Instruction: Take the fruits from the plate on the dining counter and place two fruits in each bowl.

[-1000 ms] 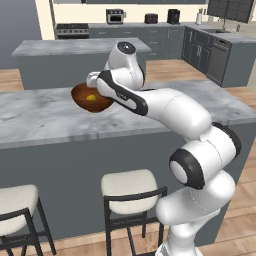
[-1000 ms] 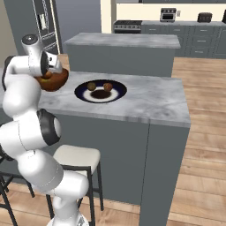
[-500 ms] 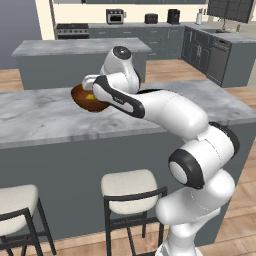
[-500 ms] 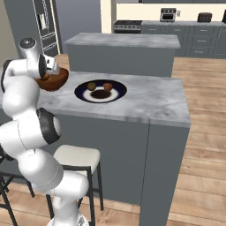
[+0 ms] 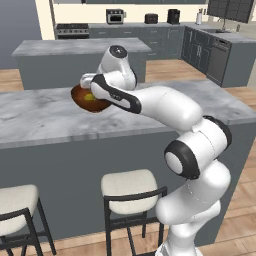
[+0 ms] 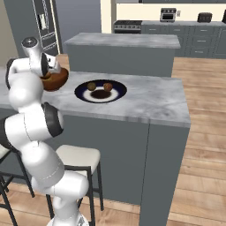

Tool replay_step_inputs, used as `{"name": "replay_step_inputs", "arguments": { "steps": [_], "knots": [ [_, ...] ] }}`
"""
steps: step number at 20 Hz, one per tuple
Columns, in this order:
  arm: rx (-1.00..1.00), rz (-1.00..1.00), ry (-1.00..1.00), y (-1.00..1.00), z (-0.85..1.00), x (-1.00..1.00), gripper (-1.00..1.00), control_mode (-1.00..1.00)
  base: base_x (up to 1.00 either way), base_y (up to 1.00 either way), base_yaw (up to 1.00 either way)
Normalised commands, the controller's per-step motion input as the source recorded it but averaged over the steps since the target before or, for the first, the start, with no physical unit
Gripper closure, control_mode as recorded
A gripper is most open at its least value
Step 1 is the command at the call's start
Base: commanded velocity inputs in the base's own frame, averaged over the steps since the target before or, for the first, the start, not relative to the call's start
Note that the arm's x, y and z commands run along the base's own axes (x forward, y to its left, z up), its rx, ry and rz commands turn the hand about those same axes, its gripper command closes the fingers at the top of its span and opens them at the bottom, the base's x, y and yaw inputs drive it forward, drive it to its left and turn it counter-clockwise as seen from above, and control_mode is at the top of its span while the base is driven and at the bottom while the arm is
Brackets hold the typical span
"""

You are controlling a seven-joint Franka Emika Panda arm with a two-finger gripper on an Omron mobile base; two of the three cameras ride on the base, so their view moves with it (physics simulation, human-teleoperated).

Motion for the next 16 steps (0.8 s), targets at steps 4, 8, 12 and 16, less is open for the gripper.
{"name": "replay_step_inputs", "arguments": {
  "steps": [4,8,12,16],
  "knots": [
    [0.00,0.00,0.00,0.04,-0.46,0.13,1.00,-1.00,0.00,0.00,0.00],
    [0.00,0.00,0.00,0.04,-0.24,0.10,1.00,-1.00,0.00,0.00,0.00],
    [0.00,0.00,0.00,0.05,0.00,0.00,-1.00,-1.00,0.00,0.00,0.00],
    [0.00,0.00,0.00,0.04,0.00,0.01,-1.00,-1.00,0.00,0.00,0.00]
  ]
}}
